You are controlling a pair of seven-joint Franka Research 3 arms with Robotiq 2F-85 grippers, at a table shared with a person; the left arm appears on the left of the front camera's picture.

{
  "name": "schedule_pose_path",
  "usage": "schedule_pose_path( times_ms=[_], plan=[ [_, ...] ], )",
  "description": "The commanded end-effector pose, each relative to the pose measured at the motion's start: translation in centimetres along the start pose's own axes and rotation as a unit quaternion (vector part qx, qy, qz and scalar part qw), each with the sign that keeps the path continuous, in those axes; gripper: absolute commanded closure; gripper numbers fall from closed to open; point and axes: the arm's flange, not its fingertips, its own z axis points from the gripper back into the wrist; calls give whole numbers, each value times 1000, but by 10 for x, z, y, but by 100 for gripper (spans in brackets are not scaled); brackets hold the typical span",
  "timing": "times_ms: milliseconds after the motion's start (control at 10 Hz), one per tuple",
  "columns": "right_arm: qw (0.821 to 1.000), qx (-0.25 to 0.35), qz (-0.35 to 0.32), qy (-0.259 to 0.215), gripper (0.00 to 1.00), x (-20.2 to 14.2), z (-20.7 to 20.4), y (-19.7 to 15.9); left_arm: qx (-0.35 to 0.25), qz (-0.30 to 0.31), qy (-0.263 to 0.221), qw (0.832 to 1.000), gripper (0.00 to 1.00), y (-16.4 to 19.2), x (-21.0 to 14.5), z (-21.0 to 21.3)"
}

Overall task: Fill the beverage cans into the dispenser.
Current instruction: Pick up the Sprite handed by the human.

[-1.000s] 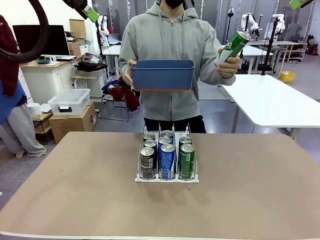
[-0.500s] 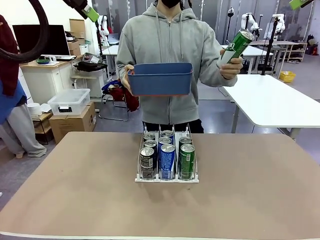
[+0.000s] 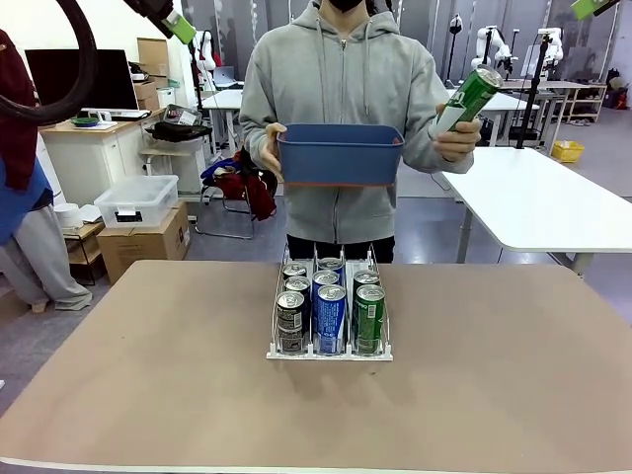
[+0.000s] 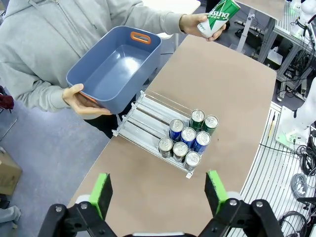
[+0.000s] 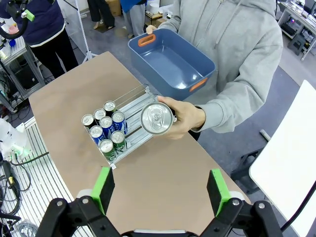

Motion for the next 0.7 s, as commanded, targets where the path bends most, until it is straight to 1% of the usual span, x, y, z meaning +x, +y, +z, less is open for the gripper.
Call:
schedule_pose_path(
  times_ms=[0,500,600],
  plan=[
    [1000,3,0,0,0,-2,0,1,-7,-2,-2,1000,0,1,-4,1],
    [1000,0,0,0,0,0,0,0,-7,-2,-2,1000,0,1,-4,1],
    [999,22,30,17,0,2,-3,6,-7,-2,-2,1000,0,1,-4,1]
  ],
)
